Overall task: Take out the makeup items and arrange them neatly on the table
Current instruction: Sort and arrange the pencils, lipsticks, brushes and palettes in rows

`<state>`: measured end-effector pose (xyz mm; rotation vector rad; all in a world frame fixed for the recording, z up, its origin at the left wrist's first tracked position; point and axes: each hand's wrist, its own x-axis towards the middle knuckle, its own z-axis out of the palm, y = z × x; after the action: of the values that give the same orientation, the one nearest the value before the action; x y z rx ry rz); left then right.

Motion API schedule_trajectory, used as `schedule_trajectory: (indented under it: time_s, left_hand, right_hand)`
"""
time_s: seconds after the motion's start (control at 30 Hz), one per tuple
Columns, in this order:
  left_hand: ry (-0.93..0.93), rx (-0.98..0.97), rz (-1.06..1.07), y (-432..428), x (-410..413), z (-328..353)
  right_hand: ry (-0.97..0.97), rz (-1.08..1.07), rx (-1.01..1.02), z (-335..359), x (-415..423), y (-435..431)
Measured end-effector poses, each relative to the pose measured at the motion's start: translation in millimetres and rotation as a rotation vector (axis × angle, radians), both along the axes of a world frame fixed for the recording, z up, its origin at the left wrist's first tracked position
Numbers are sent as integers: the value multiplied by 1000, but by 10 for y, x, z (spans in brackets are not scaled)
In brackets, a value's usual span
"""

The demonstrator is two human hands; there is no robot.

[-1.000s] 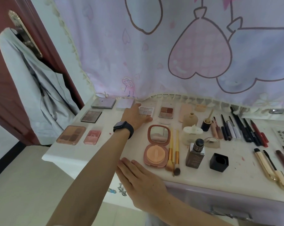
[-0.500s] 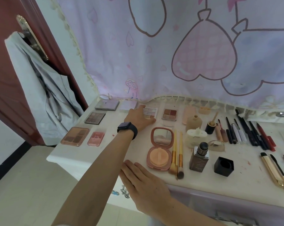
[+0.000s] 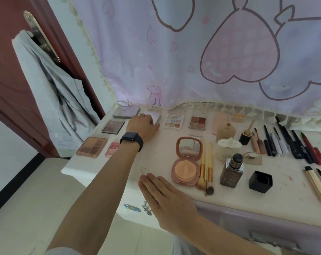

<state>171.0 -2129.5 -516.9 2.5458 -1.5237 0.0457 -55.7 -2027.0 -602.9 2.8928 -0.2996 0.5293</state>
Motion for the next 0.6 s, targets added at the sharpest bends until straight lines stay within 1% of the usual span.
schedule_trajectory:
  time_s: [0.17, 0.23, 0.3, 0.4, 0.47, 0.53, 0.57, 0.6]
  left_hand:
    - [115, -130, 54, 162, -66, -58]
    - [173, -150, 55, 211, -54, -90]
    - [220, -106, 80, 270, -31, -98]
    - [178, -16, 59, 387, -32, -93]
    - [190, -22, 46, 505, -78, -57]
    - [232, -78, 56, 653, -152, 0]
    - [284, -137, 88, 759, -203, 51]
    - [375, -210, 132, 865, -262, 105]
  right_hand:
    - [1, 9, 0, -3, -4, -7]
    - [-1, 11, 17, -5, -2, -7]
    - [-2, 10, 34, 2, -2, -7]
    - [5, 14, 46, 13, -7, -1]
    - [27, 24, 50, 21, -1, -5]
    - [65, 34, 81, 34, -4, -13]
    - [75, 30, 91, 46, -8, -16]
    - [95, 18, 104, 69, -8, -21]
